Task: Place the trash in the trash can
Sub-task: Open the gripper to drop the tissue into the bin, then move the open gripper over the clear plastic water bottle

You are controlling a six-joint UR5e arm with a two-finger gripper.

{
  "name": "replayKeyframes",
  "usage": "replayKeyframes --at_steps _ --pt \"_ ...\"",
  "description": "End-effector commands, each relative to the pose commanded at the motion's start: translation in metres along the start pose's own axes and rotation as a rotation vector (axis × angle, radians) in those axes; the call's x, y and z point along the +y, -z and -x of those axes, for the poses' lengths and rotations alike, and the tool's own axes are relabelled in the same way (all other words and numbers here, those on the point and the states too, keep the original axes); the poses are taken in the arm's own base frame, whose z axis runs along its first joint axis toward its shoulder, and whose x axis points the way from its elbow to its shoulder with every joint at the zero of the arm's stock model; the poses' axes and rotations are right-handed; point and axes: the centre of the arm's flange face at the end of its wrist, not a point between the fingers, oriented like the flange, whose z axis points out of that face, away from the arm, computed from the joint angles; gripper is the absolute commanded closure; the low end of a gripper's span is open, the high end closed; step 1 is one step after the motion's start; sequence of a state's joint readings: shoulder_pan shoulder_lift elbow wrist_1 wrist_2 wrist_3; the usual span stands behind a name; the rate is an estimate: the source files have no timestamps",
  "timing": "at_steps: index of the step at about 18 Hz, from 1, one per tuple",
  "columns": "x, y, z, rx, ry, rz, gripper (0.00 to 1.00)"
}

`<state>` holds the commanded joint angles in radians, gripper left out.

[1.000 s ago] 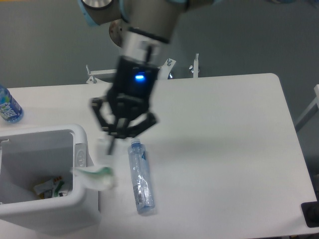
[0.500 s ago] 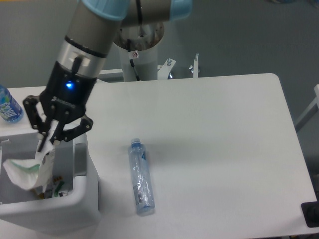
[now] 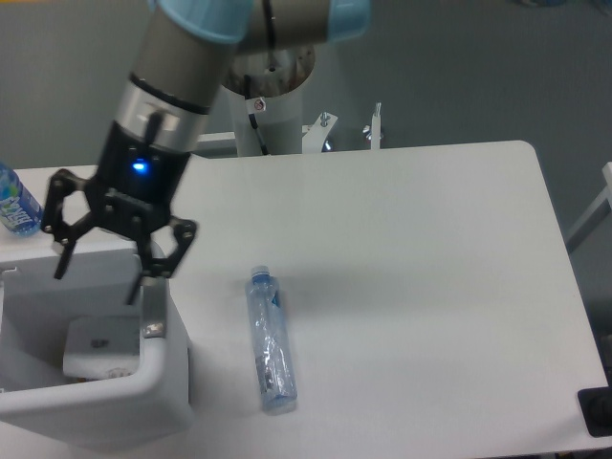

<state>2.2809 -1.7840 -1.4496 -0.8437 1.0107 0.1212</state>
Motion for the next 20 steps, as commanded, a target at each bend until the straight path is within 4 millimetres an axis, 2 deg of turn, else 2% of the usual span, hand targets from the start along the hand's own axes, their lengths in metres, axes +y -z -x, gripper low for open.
replayKeyframes --at_steps 1,4,7,9,12,17,20 --pt "-0.001 0.004 0.019 -0.042 0.022 -0.002 0.00" --pt "-0.004 0.015 0.059 -0.168 0.040 -0.001 0.00" --pt "-0.006 0.010 0.110 -0.227 0.068 0.014 0.00" --pt "0.000 -0.015 0.140 -0.238 0.033 0.057 0.00" --pt "0.014 -0.053 0.172 -0.263 -0.012 0.138 0.00" --pt "0.049 -0.107 0.205 -0.243 0.027 0.238 0.00" --pt "0.059 -0.124 0.216 -0.235 0.042 0.266 0.00"
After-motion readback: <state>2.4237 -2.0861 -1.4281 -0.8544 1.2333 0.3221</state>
